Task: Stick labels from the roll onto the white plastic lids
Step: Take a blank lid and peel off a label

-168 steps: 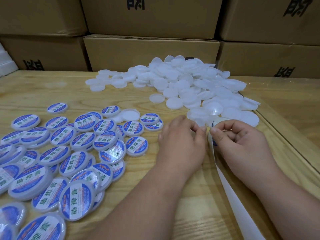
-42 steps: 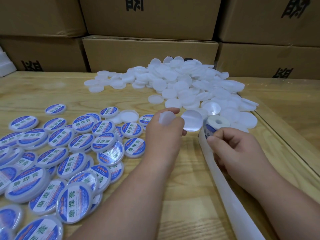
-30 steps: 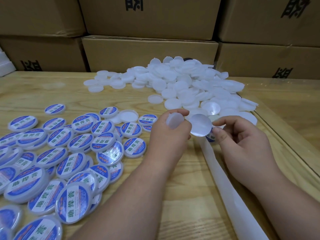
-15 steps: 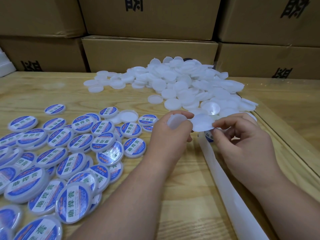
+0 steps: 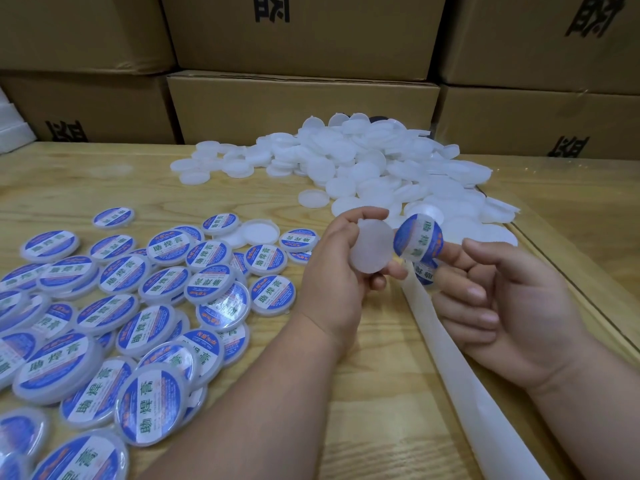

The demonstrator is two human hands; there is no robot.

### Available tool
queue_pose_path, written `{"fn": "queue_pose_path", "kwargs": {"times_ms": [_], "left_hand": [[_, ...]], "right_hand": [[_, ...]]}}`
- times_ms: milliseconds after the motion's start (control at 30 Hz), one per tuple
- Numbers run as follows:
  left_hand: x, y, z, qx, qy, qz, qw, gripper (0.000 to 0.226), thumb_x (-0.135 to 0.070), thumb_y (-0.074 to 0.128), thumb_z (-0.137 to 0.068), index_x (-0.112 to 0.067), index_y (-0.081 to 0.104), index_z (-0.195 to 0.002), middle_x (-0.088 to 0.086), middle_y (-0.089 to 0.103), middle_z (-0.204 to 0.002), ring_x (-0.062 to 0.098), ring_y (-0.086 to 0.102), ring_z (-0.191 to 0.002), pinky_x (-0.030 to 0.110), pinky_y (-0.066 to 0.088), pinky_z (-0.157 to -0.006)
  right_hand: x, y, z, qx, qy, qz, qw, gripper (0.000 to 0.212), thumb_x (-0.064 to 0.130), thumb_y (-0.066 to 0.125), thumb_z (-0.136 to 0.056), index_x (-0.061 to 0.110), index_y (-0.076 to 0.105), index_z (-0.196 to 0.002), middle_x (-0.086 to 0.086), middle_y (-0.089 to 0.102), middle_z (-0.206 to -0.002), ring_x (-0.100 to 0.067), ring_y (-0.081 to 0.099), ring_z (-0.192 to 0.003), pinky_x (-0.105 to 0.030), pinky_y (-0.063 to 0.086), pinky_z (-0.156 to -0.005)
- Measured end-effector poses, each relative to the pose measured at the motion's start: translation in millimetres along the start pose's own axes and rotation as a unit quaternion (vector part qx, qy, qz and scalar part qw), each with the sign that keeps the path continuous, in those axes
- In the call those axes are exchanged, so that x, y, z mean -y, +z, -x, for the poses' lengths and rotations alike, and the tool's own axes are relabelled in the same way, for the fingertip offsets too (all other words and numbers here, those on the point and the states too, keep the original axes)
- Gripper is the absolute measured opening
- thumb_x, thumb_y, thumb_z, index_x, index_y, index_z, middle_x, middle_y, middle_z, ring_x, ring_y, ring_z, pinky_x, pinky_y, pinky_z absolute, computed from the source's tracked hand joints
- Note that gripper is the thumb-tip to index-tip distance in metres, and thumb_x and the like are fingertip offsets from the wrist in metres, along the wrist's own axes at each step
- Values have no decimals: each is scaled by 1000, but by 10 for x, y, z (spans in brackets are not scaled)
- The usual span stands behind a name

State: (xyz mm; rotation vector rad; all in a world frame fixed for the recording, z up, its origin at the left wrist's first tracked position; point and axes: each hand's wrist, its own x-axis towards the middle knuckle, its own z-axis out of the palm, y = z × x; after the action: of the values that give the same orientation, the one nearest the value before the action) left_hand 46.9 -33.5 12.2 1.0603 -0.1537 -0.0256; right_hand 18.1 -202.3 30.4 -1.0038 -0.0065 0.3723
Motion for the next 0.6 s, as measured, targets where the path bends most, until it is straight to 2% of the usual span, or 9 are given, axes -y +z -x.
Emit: {"fn": "queue_pose_path", "kwargs": {"times_ms": [167,333,600], "left_hand": [[-35,19,11,11,-23,41,999,35,-34,36,-87,-16,64,-98,36,66,-106,27,55,-53,34,28,-54],[-30,2,12,38,-25,24,999,35,-31,39,-79,-16,59,-102,25,75,-102,26,56,-52,35,29,-55],[-1,-12,-10,40,-17,-8,999,32,-24,43,-76,-19,60,-102,20,76,-98,25,58,-52,32,33,-53]], "right_hand": [[26,-31,17,104,82,-42,990,44,36,69,-76,7,74,-108,4,42,-50,-8,19,-40,-18,18,-32],[37,-54,15,136,108,-63,983,51,35,77,-74,5,72,-115,2,44,-50,-10,20,-40,-18,21,-32],[24,-50,3,140,117,-56,982,55,36,78,-74,3,70,-118,1,42,-50,-10,20,-39,-17,20,-33]]}}
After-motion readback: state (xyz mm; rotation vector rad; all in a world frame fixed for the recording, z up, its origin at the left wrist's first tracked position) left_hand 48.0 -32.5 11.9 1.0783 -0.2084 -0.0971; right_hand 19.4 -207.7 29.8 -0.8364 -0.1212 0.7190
